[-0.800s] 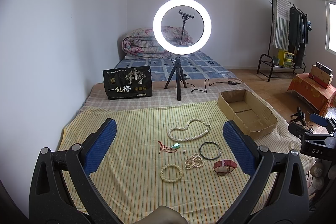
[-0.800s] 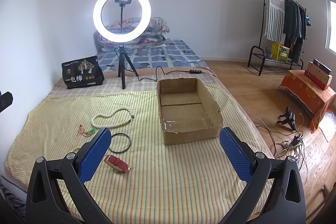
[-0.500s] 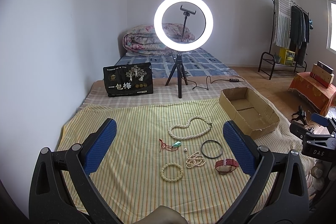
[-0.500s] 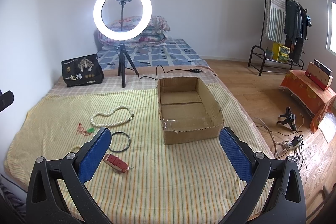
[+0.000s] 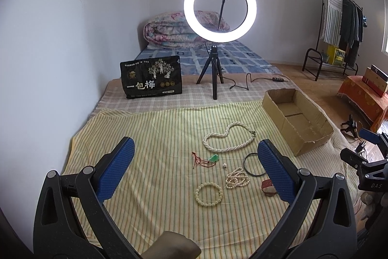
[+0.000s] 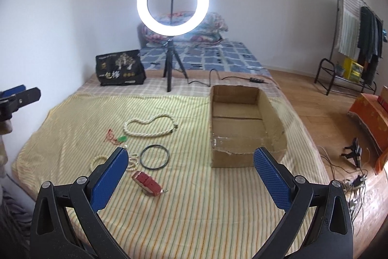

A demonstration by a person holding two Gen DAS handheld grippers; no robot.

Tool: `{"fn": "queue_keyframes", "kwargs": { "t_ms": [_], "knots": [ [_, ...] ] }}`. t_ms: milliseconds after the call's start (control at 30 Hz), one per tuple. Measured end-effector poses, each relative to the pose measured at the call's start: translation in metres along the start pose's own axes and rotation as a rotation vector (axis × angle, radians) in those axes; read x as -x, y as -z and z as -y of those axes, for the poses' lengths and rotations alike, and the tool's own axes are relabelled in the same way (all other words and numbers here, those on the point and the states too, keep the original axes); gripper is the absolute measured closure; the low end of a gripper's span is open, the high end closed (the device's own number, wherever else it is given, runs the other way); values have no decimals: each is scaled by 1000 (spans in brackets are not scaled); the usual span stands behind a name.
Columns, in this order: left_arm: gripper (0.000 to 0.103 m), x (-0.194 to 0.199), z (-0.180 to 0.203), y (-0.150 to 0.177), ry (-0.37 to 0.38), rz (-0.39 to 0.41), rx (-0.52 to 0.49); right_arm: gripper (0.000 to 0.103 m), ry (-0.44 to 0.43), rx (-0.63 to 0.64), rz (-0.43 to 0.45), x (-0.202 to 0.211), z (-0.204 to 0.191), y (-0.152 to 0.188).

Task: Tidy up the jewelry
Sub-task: 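Move both tools down toward the jewelry on the striped sheet, then grasp the red watch strap with the right tool while the left grasps the bead bracelet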

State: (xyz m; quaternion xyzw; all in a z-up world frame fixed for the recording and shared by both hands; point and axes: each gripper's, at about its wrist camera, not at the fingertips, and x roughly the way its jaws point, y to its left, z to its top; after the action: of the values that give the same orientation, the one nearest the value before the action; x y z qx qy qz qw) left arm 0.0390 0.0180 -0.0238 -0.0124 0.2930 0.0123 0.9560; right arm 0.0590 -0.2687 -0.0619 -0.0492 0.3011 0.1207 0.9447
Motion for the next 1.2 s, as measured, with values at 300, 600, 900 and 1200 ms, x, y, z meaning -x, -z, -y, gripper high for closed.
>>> {"fn": "queue_keyframes", "kwargs": {
  "t_ms": [300, 600, 900, 1200],
  "knots": [
    [2, -28, -16, -2, 20, -77, 3, 1, -64, 164, -85, -29, -18, -4],
    [32, -72, -25, 8, 80, -239, 40, 23, -208, 292, -219, -59, -39, 2],
    [53, -132, -37, 48, 151, -486, 110, 43, -290, 381, -345, -92, -59, 26],
    [61, -171, -34, 79, 160, -638, 152, 58, -288, 423, -388, -112, -63, 33]
  ]
}}
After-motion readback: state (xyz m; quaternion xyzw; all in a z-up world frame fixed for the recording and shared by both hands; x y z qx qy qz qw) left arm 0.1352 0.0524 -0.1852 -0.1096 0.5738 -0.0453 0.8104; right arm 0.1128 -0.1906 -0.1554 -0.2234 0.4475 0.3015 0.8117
